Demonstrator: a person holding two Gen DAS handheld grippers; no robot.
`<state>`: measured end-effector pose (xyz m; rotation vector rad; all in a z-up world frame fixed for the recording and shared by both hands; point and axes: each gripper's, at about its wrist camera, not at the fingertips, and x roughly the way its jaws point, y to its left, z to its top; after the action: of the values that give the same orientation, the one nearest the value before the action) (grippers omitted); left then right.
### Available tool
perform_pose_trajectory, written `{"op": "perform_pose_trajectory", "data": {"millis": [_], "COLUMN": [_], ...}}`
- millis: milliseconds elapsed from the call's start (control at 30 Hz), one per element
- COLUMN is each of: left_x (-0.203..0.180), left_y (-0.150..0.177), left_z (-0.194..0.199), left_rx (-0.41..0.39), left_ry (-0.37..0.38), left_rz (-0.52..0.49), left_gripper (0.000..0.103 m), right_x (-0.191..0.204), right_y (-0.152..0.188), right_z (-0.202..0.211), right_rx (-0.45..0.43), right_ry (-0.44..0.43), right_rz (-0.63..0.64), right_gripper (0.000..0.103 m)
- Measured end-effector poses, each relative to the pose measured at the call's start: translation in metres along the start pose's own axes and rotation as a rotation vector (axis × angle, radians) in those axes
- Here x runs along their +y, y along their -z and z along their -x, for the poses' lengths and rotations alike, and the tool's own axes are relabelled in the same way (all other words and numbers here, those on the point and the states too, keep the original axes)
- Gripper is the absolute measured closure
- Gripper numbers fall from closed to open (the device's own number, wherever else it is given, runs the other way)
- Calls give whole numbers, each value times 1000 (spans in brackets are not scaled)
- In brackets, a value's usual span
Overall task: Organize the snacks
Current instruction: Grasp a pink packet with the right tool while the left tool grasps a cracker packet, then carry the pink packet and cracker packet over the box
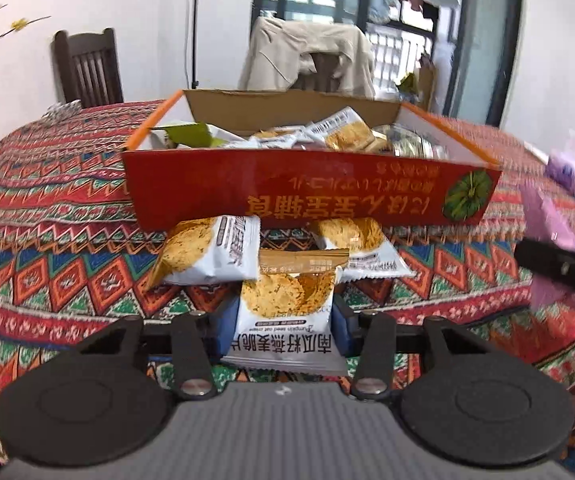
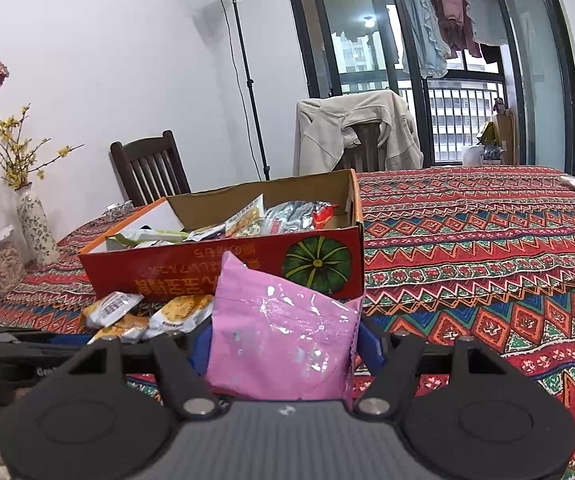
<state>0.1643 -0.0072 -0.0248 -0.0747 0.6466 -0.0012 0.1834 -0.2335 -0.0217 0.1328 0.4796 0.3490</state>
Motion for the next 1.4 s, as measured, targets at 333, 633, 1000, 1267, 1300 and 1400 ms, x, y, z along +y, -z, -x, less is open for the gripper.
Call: {"op": "perform_pose_trajectory", "data": {"millis": [333, 633, 1000, 1267, 1300, 1400], "left_x": [-8, -8, -5, 2, 4, 6], "left_y": [4, -1, -19, -39, -42, -52], "left_z": [36, 58, 74, 68, 66, 60], "left_rx": [-93, -157, -231, -268, -270, -278], "left_ry": [-1, 9, 17, 16, 15, 20], "left_rz": [-7, -6, 6, 24, 26, 30], "left_gripper": [56, 56, 56, 56, 56, 56], "right_x": [10, 19, 31, 37, 37, 39], "right_y": [1, -4, -21, -43, -46, -56], "right_z": [15, 26, 27, 14, 10, 2], "right_rx": [-11, -29, -62, -83, -85, -91], "right_ry": [2, 6, 2, 10, 9, 10], "right_rz": [27, 50, 81, 95, 97, 103], "right_gripper": [34, 34, 34, 34, 34, 34]}}
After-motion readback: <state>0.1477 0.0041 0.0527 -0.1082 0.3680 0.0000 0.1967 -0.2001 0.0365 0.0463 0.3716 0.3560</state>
